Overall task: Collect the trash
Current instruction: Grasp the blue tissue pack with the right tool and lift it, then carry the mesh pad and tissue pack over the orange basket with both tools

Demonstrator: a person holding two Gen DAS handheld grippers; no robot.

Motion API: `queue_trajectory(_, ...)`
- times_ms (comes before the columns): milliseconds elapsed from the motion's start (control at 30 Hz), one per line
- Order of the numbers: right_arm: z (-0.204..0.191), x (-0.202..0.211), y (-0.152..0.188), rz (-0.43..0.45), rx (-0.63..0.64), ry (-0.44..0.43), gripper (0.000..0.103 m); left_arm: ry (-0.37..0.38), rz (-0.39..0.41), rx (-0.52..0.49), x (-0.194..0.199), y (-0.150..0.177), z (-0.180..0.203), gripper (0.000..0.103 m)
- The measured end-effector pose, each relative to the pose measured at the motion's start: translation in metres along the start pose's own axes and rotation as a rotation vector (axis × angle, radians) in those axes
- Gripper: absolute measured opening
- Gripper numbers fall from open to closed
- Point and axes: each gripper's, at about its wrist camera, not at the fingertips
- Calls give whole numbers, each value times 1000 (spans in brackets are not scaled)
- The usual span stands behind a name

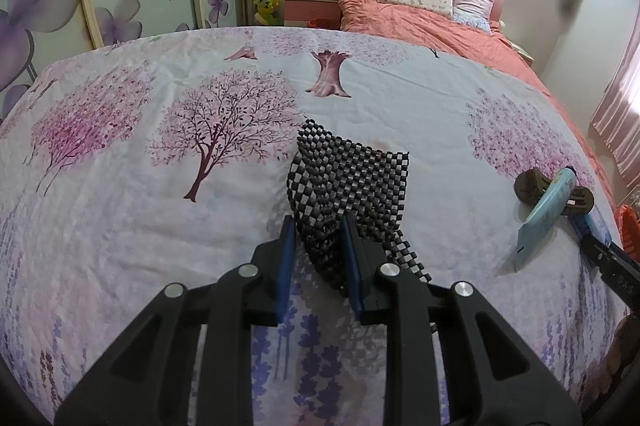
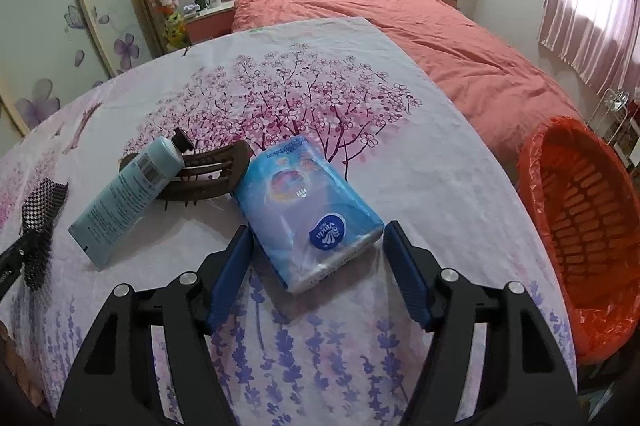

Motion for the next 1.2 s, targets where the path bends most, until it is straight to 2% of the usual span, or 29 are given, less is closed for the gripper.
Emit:
queue_trajectory(267, 2, -1, -1, -2, 0, 3, 68, 0, -1, 0, 0, -1, -1, 25)
queue_trajectory(400, 0, -2, -2, -4, 16, 8, 72, 0, 0, -2, 0, 0, -1, 25)
queue_trajectory(567, -1, -5, -6, -5, 19, 4, 72, 27, 6, -1, 1, 0, -2, 26)
queue_trajectory(633, -1, -6, -7, -4, 22, 0, 70, 23, 6, -11, 1, 1, 0, 24)
queue_trajectory(700, -1, -4, -7, 1, 23, -1, 64, 38, 9, -16, 1, 0, 1, 15)
queue_trajectory(767, 2, -1, -5, 4, 13, -14, 61, 55, 11, -15, 2, 0, 0, 11)
queue_trajectory(1033, 41, 19, 2, 28, -124, -70, 58, 103, 70, -11, 25, -2, 1, 10)
queue_trajectory(1200, 52, 34, 4, 69, -122, -62, 58, 112, 123, -41, 46, -6, 12, 10)
Point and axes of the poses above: each gripper's, at about its wrist camera, not at the fingertips, and x roughly against the way its jaws point, z to its right, y to its underside, and after that the axes turned 8 degrees about -x, right-handed
